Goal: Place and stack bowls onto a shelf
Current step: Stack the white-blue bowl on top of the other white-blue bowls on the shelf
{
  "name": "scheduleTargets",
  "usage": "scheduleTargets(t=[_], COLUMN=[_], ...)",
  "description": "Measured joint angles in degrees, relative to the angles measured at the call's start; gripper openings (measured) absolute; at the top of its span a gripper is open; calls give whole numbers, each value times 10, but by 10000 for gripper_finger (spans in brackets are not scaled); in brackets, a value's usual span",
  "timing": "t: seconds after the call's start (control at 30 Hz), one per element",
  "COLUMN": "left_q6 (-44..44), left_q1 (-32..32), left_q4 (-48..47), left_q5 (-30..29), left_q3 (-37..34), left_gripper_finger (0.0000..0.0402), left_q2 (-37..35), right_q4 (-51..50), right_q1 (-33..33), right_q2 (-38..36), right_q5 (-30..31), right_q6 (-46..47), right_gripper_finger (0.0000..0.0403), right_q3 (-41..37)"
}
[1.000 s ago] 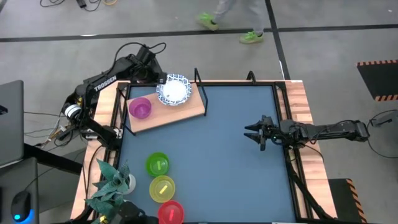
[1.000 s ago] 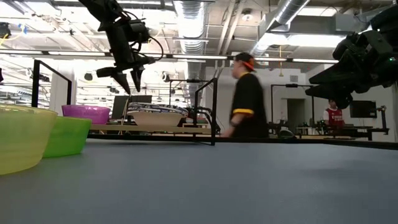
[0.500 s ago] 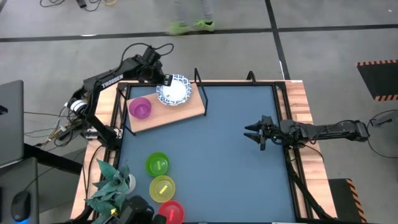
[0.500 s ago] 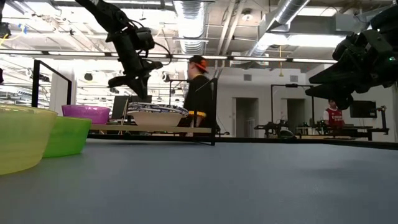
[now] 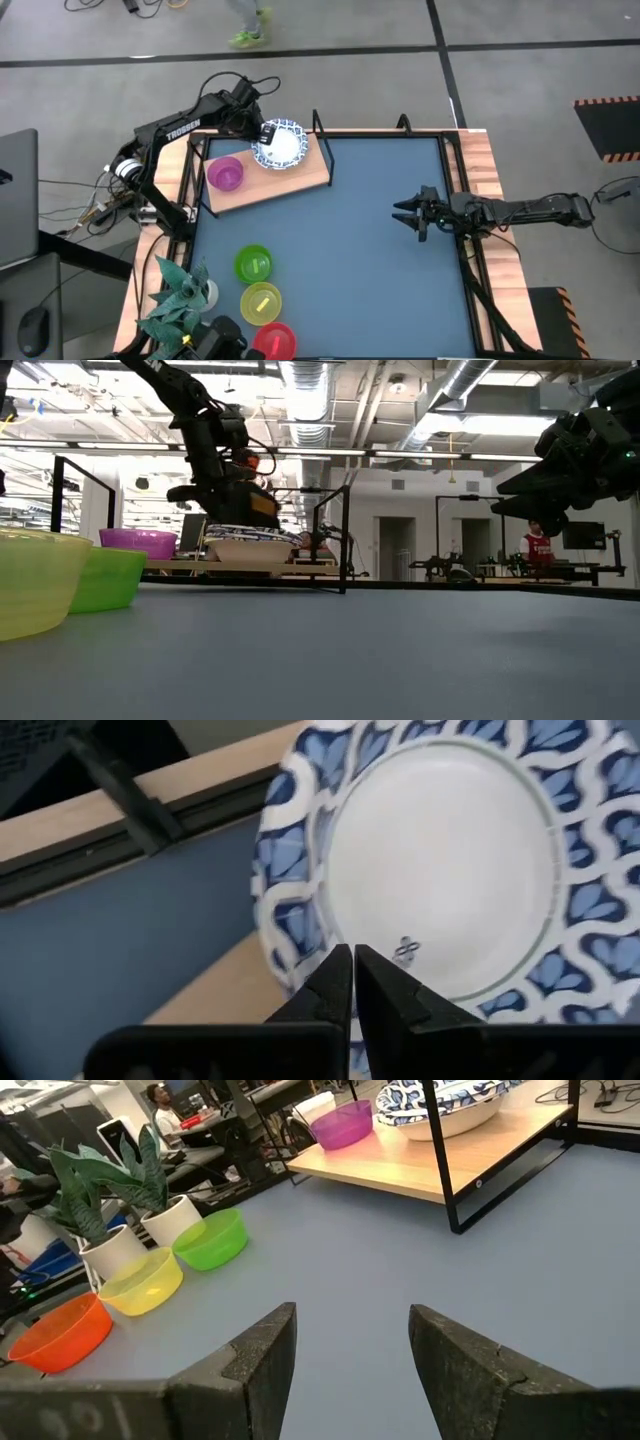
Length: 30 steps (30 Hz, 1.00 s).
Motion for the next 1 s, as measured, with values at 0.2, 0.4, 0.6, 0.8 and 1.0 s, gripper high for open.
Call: scheduleTargets(t=[0.2,0.4,0.6,0.8,1.0], left_q6=[20,14,-7,-17,-12], left_q1=[-6,-9,-16,-15,4], left_q4=[-33,-28,-19,14,45], left_q5=[-28,-24,25,-161,-220], left_q3=[-3,-14,9,35,26], left_gripper_finger=[0,0,0,0,0], left_q2=[3,3,-14,-29,8], right_q4=[0,0,0,0,0], right_q1=[0,0,0,0,0], right_q2=[0,0,0,0,0], right_q5=[0,1,2,2,2], right_q6=[0,0,0,0,0], right_gripper_finger=[220,220,220,220,220], right_q3=[0,0,0,0,0])
